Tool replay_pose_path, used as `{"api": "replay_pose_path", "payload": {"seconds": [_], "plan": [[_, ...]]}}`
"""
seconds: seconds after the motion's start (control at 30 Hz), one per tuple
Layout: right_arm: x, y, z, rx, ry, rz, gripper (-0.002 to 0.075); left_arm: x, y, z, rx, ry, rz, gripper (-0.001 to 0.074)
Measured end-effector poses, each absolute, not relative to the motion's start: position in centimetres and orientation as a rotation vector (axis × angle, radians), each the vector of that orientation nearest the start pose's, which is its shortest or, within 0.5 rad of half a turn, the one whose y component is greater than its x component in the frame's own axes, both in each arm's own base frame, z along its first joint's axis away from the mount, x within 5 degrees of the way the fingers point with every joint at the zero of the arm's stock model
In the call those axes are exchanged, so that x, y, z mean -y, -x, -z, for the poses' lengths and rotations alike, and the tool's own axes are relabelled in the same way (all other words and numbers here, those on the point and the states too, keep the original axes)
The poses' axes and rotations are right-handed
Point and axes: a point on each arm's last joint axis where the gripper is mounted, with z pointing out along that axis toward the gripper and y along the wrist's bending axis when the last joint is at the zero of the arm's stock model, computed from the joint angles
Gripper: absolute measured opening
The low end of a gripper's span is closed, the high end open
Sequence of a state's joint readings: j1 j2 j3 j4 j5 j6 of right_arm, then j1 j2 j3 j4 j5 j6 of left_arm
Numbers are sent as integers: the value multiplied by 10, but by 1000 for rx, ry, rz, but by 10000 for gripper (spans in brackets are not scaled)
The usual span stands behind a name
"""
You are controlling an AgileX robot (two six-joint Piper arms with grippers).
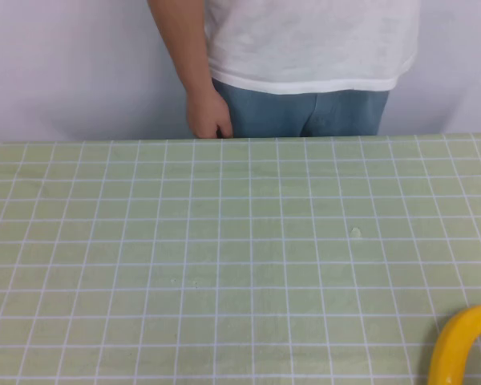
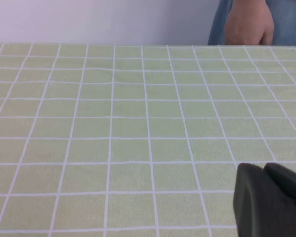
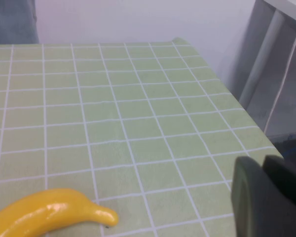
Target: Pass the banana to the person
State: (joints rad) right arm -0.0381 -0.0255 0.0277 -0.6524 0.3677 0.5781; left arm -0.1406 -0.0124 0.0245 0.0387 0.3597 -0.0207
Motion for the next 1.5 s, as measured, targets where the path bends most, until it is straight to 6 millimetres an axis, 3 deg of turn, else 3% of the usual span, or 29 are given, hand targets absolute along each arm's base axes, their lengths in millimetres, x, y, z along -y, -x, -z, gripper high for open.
{"api": "replay_pose_path", "payload": {"seconds": [0.67, 1.23, 1.5], "plan": [[21, -51, -179, -1769, -160, 227, -7, 6, -52, -173, -1851, -135, 74, -4], [7, -55, -199, -1559, -15, 133, -7, 6, -52, -173, -1851, -135, 74, -4], [-5, -54, -214, -1391, 28, -28, -7, 6, -52, -173, -1851, -135, 74, -4]]}}
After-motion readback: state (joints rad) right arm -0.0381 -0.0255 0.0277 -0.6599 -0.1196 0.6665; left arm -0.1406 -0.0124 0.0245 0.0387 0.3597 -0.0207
